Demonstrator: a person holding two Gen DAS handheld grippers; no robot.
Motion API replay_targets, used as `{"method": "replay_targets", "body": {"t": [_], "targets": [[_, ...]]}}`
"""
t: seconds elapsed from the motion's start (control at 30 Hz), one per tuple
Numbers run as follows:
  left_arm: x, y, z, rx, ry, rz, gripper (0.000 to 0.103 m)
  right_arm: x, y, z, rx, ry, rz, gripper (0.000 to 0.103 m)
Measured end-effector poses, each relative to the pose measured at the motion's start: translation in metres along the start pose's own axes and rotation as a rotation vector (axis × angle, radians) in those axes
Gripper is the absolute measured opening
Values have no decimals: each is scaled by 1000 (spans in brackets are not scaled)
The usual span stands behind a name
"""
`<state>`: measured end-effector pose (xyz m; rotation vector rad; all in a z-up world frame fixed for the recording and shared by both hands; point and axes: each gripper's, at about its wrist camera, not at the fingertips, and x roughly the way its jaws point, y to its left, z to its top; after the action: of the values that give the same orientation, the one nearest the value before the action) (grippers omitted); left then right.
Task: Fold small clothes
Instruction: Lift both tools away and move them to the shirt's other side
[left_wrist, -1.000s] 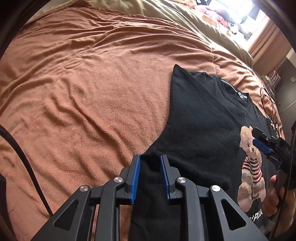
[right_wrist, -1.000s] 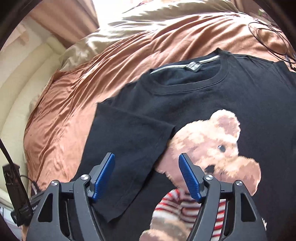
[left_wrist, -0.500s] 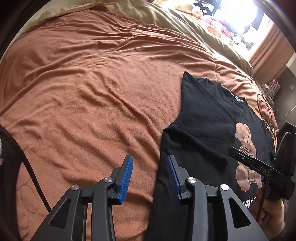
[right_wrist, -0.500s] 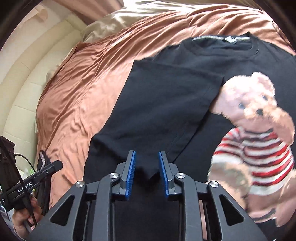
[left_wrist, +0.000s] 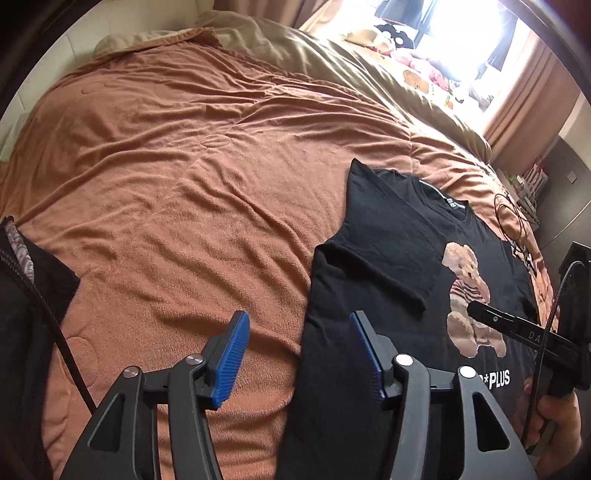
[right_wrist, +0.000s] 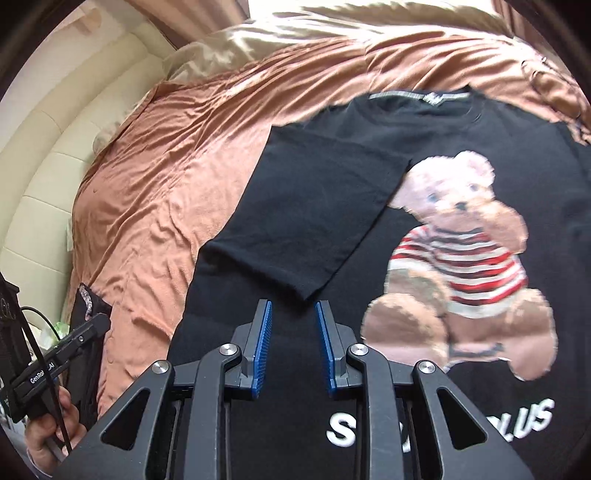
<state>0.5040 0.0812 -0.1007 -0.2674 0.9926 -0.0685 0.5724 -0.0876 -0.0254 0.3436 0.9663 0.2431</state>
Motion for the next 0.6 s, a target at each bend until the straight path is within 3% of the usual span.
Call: {"method": "replay_targets", "body": {"t": [0.07, 0.13, 0.2, 0.27, 0.3, 0.4, 0.6], "targets": [[-12, -8, -3, 11, -16, -7, 67, -21, -1, -6, 1, -25, -6, 33], [-22, -18, -6, 23, -28, -19, 72, -41, -1, -14, -5, -50, -20, 71], [-34, -29, -11, 29, -54, -26, 82, -66, -1, -27, -16, -91, -41, 85], [-45, -41, -15, 44, -85, -23, 99, -92, -4, -41, -23, -128, -40, 86], [-53, -49, -18, 52, -106, -31, 102, -103, -7, -46, -24, -135, -39, 90], [-67, -70, -24, 68, -137, -52, 102, -138, -17, -59, -19, -167, -57, 103], [-89, -115, -39, 131, -148, -95, 102, -200, -46, -88, 26, -222, -80, 103]]}}
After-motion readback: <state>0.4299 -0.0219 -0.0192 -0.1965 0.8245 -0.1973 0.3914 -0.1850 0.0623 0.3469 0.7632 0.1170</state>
